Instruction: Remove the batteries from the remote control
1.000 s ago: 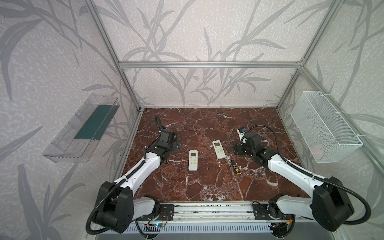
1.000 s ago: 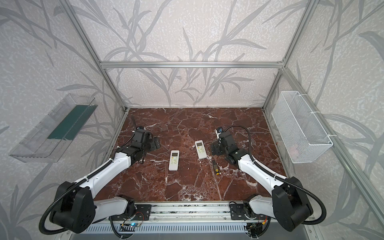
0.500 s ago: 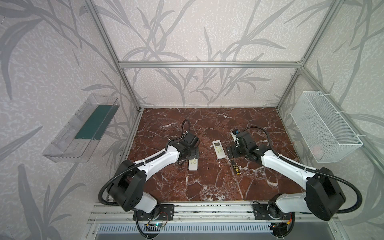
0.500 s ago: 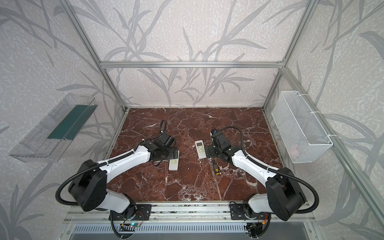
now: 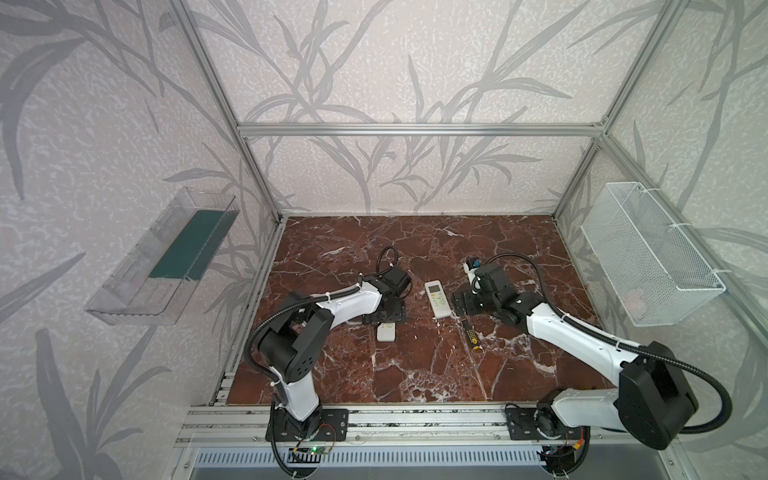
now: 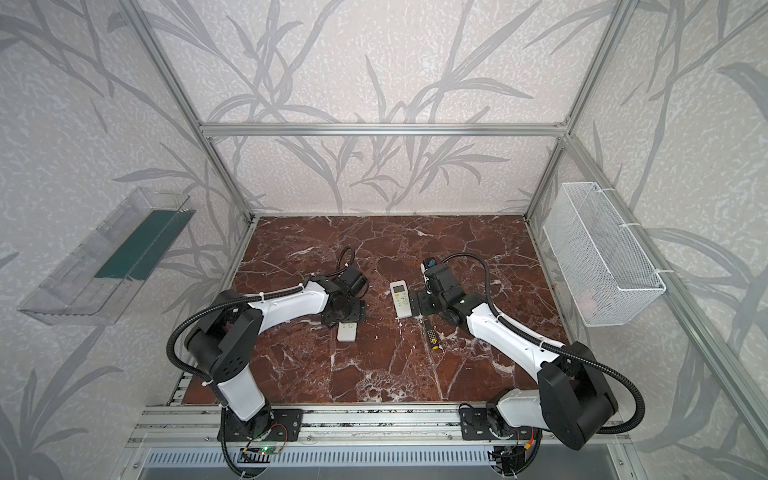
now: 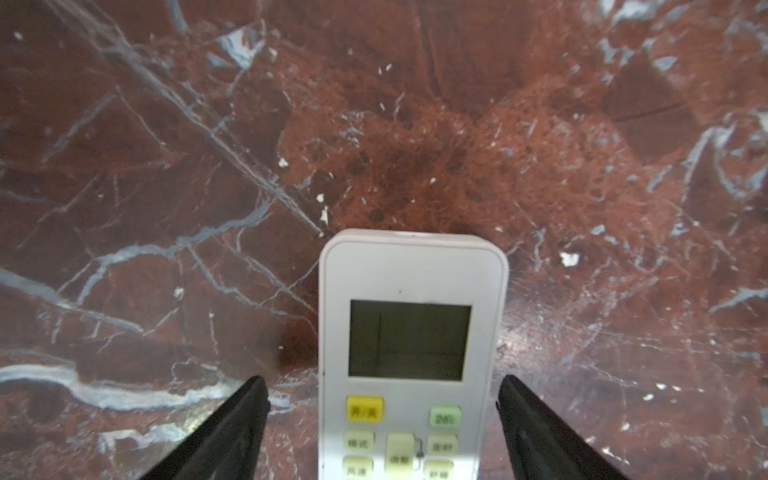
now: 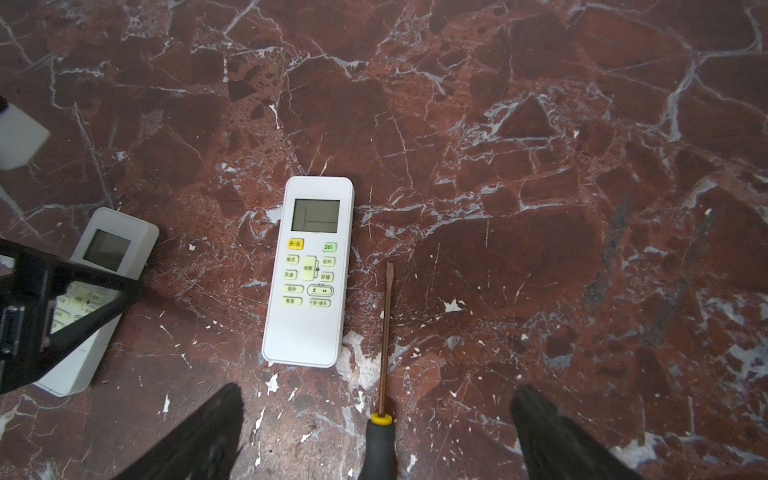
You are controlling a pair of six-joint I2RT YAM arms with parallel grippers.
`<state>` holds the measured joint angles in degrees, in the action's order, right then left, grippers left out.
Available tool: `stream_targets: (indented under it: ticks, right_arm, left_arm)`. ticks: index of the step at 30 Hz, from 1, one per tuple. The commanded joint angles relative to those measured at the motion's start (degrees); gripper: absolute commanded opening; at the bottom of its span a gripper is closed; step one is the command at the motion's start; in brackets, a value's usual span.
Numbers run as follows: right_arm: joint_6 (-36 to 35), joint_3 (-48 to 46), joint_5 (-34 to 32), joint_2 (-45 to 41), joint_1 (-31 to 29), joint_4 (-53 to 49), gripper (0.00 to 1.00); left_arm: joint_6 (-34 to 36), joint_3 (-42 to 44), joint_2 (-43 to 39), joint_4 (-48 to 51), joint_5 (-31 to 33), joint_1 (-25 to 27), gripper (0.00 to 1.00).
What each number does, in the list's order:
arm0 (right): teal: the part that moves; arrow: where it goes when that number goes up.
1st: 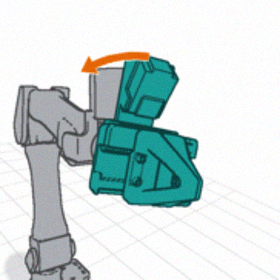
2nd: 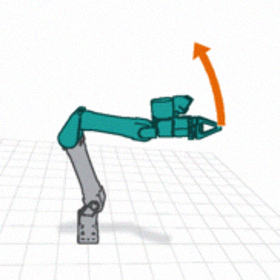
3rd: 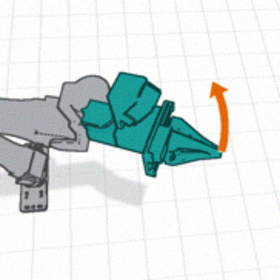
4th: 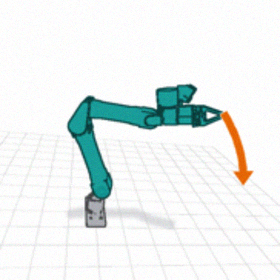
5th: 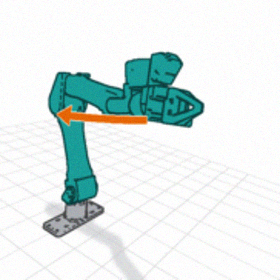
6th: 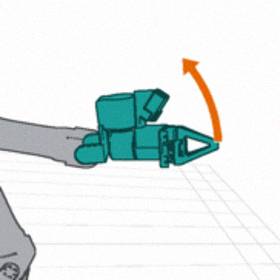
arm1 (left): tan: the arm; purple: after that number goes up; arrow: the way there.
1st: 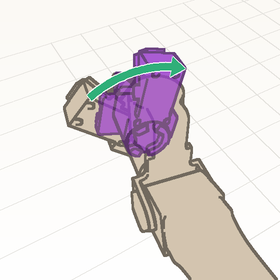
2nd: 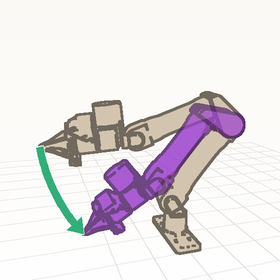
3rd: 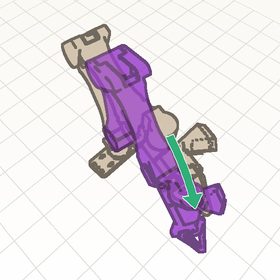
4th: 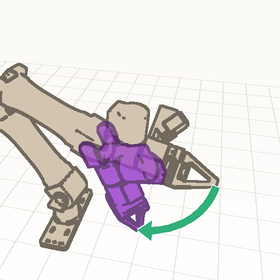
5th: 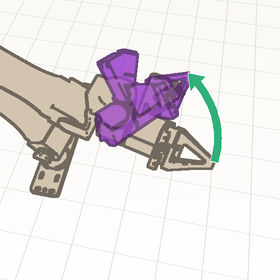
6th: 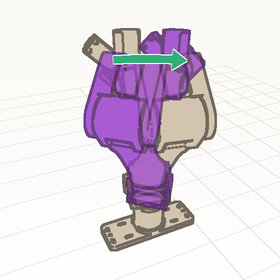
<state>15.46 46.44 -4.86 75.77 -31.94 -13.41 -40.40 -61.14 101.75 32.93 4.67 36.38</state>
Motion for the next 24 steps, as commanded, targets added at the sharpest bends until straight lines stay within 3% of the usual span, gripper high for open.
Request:
stream_targets:
  ticks: [1,10,19,24]
  right_arm:
    - [0.3,-1.0,0.8,-1.4,-0.2,1.4,1.00]
    - [-1.4,-3.4,5.4,-1.4,-0.2,7.4,1.00]
    - [-2.9,-5.6,14.5,-0.2,-0.2,16.0,1.00]
    - [0.3,-7.8,18.8,-1.2,-0.3,22.7,0.95]
  left_arm:
    - [-0.6,-1.0,1.2,0.2,-0.9,0.3,0.79]
    - [-0.7,-0.4,1.0,-2.8,-2.2,0.2,0.46]
    - [-1.2,1.8,-6.6,-12.2,-3.3,0.0,0.42]
    - [-3.0,3.5,-12.0,-19.9,-5.9,-0.5,0.42]
